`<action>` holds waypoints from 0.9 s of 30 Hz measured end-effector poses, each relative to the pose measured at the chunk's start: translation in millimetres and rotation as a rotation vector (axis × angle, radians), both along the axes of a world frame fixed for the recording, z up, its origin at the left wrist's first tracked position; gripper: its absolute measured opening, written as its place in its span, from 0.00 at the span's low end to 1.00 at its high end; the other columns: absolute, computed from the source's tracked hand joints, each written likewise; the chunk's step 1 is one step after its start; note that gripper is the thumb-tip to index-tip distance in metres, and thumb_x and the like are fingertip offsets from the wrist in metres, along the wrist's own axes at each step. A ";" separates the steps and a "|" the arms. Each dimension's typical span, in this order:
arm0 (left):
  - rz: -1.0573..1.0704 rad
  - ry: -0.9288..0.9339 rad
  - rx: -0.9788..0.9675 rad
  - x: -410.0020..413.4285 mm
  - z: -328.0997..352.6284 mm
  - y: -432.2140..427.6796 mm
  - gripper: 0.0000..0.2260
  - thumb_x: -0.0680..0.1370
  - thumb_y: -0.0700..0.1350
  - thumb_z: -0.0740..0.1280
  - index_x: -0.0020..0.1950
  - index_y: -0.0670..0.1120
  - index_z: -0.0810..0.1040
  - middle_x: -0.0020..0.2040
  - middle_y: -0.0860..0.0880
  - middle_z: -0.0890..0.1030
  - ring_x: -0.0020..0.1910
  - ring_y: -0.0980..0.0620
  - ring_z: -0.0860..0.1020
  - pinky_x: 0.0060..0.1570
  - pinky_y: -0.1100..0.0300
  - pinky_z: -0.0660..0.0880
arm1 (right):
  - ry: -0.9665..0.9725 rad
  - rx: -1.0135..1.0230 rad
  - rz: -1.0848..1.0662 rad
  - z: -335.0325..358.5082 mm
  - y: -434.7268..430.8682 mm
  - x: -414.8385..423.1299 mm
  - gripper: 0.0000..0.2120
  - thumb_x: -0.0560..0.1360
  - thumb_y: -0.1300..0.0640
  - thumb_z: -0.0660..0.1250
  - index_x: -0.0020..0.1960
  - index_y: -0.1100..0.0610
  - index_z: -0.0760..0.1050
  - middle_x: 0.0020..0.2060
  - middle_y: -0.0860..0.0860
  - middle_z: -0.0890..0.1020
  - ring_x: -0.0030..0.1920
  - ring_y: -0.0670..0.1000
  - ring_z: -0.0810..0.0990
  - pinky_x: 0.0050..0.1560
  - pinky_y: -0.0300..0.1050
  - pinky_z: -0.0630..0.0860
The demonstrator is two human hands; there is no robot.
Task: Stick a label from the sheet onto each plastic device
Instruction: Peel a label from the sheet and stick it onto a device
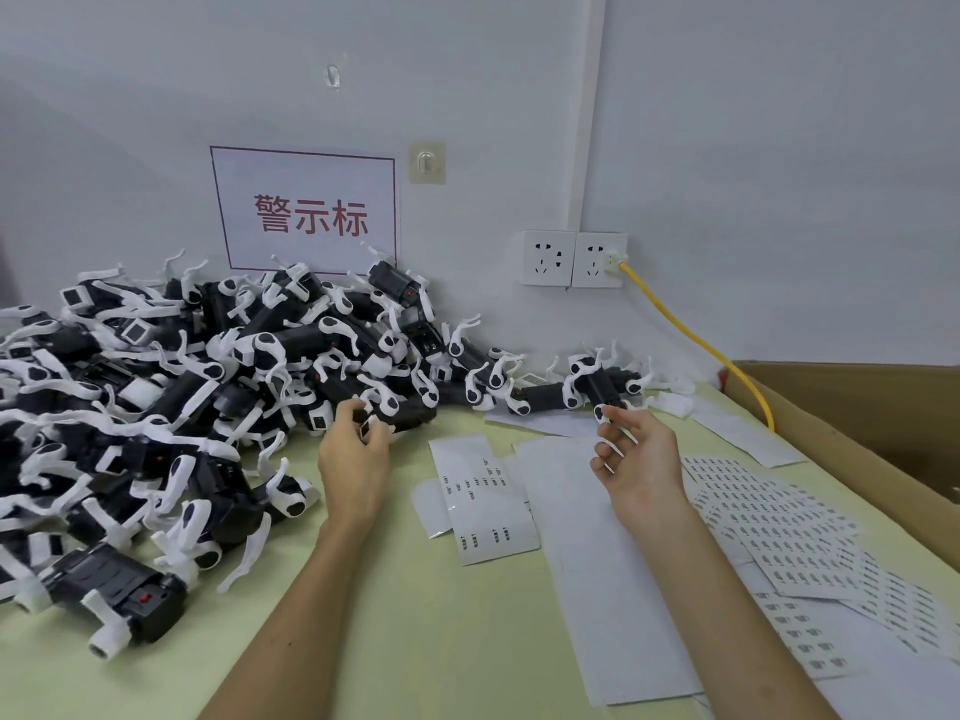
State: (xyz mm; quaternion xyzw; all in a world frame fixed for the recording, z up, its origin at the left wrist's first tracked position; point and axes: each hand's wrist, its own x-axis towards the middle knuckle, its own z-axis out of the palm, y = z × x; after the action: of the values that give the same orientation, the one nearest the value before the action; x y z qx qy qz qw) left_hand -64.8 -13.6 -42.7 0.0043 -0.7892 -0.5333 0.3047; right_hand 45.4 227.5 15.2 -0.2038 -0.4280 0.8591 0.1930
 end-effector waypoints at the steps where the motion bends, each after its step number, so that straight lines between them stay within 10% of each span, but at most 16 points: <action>1: 0.016 0.004 0.041 1.1 1.5 -0.2 0.10 0.81 0.40 0.62 0.60 0.45 0.78 0.37 0.49 0.77 0.38 0.45 0.76 0.40 0.51 0.69 | -0.002 0.015 0.001 -0.1 -0.5 0.3 0.07 0.77 0.58 0.62 0.45 0.58 0.78 0.33 0.50 0.75 0.29 0.48 0.68 0.33 0.39 0.65; 7: -0.047 -0.080 0.384 -3.9 -0.4 -10.0 0.17 0.83 0.44 0.59 0.36 0.40 0.70 0.32 0.47 0.72 0.31 0.49 0.80 0.27 0.68 0.68 | -0.041 0.095 0.026 -0.9 -4.7 0.6 0.08 0.77 0.59 0.63 0.43 0.58 0.79 0.33 0.51 0.76 0.29 0.48 0.69 0.33 0.40 0.65; 13: -0.337 -0.174 0.758 -10.5 9.0 -3.6 0.17 0.85 0.48 0.62 0.41 0.42 0.79 0.32 0.48 0.67 0.25 0.57 0.70 0.32 0.64 0.80 | 0.025 0.441 0.063 -1.7 -15.5 0.8 0.07 0.77 0.61 0.67 0.50 0.53 0.81 0.40 0.50 0.82 0.32 0.46 0.81 0.36 0.39 0.71; 19: -0.499 -0.316 0.826 3.6 18.5 25.6 0.15 0.84 0.52 0.64 0.44 0.43 0.78 0.23 0.54 0.68 0.20 0.60 0.69 0.27 0.65 0.78 | 0.335 1.315 0.042 -17.3 -34.8 -0.6 0.36 0.70 0.59 0.78 0.74 0.50 0.67 0.67 0.41 0.71 0.66 0.33 0.68 0.63 0.26 0.64; 27: -0.560 -0.436 0.892 14.8 20.4 30.8 0.15 0.82 0.56 0.66 0.47 0.45 0.81 0.29 0.51 0.71 0.24 0.59 0.70 0.26 0.68 0.75 | 0.360 1.399 0.106 -19.2 -35.0 -0.3 0.37 0.69 0.50 0.77 0.75 0.46 0.67 0.66 0.31 0.68 0.66 0.29 0.65 0.64 0.23 0.59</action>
State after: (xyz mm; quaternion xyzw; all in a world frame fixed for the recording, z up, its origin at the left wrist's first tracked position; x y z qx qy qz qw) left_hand -50.0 17.2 -22.3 0.0331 -0.5031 -0.8622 -0.0498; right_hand 45.1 192.5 -4.0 0.1331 -0.8483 0.4126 0.3039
